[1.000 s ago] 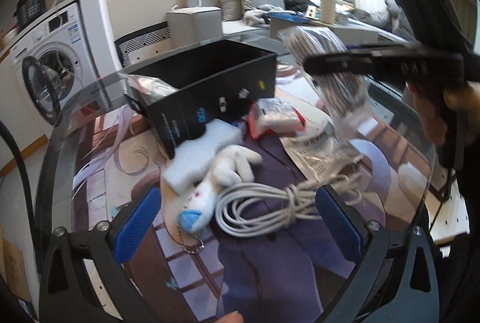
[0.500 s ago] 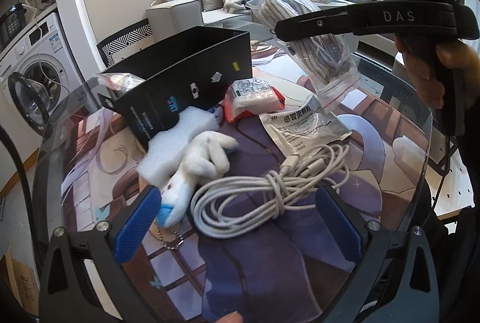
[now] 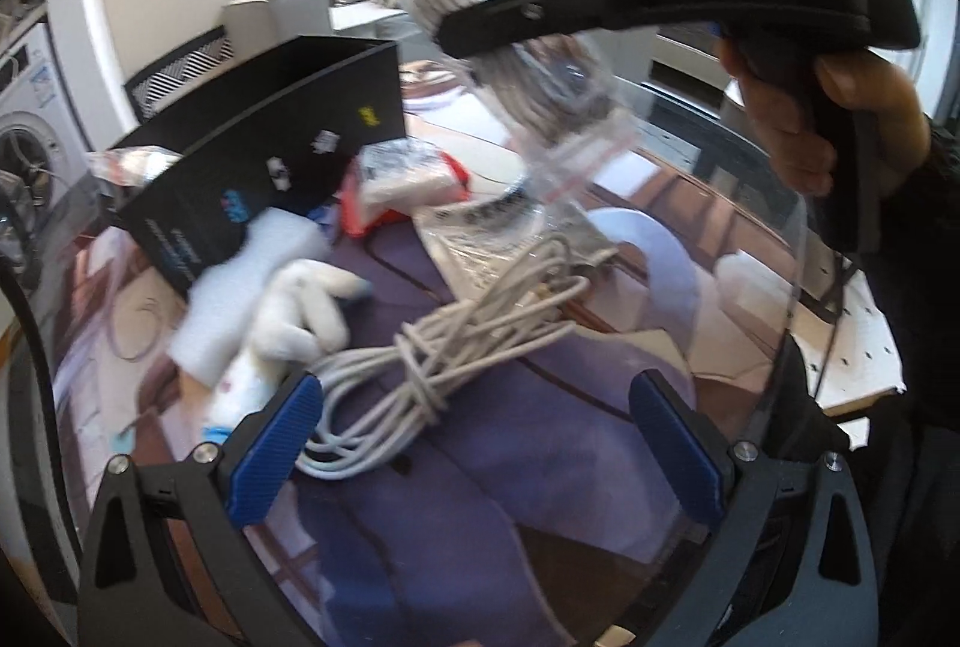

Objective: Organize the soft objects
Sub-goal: 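Grasp the loose white cable coil with the left gripper while the right holds the cord bag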

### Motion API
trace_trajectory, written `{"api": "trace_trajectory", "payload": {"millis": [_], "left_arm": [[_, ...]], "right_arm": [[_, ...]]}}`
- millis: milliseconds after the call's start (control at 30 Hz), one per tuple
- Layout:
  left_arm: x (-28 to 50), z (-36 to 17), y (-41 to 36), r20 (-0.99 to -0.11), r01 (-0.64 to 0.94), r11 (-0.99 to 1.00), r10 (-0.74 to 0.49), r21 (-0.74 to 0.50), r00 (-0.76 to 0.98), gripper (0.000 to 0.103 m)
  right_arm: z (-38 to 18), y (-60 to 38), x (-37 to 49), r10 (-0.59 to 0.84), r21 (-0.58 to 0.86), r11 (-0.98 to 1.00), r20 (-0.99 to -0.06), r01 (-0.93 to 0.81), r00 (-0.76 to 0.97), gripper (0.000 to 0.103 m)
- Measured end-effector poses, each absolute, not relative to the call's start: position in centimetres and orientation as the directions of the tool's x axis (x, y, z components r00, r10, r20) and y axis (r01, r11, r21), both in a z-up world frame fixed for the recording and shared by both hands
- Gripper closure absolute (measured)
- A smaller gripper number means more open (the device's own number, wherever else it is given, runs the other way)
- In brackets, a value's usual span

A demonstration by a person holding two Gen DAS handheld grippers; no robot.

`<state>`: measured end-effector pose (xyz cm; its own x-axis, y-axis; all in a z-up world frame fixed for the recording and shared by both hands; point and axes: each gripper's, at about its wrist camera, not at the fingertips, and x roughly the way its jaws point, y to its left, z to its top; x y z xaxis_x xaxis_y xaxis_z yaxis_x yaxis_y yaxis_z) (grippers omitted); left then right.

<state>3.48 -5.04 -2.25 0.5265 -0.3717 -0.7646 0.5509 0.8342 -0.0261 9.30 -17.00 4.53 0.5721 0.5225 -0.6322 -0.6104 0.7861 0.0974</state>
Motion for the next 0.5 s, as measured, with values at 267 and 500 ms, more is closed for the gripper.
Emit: {"api": "trace_trajectory", "payload": {"millis": [267, 500], "left_arm": [[3.4, -1.7, -5.1, -0.742, 0.531, 0.847, -0.349, 0.011, 0.572, 0.002], [4.8, -2.3, -5.5, -0.753, 0.527, 0.847, -0.297, 0.077, 0.587, 0.039]], "right_arm": [[4.5, -17.0, 9.3, 0.523, 0.098, 0.783, -0.636, -0.614, 0.567, 0.057], [4.3, -17.0, 9.5, 0.523, 0.1, 0.782, -0.641, -0.615, 0.561, 0.057]]}}
